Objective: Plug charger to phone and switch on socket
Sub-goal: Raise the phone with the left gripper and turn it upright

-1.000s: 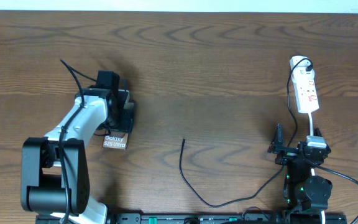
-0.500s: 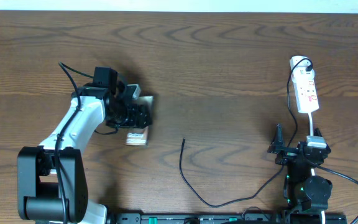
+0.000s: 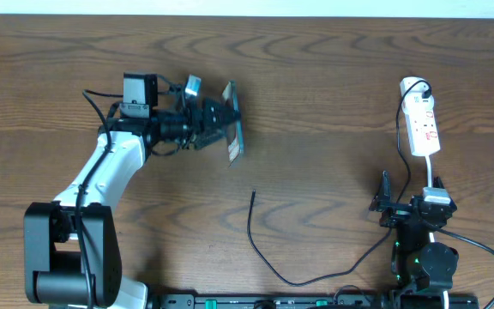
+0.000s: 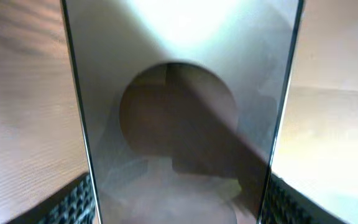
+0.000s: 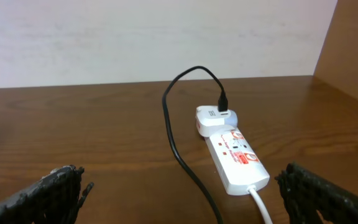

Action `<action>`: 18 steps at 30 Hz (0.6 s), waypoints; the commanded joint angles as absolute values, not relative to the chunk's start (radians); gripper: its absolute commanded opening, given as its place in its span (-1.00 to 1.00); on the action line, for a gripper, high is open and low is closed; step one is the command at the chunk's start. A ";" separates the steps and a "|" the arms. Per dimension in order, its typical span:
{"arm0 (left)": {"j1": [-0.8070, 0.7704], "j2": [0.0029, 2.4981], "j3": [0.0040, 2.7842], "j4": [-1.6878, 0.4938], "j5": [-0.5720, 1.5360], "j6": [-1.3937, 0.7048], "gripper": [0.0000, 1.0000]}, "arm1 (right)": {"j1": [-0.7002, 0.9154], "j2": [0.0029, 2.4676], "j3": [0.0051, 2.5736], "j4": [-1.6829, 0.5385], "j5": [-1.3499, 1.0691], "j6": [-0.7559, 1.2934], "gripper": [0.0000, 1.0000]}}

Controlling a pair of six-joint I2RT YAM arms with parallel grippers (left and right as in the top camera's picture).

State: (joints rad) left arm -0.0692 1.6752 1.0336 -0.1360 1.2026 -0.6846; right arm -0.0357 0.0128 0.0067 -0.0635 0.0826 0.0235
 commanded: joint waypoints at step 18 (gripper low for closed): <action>-0.069 1.653 1.061 0.126 1.322 -1.852 -0.85 | -0.025 0.009 0.006 -0.068 0.091 0.036 0.98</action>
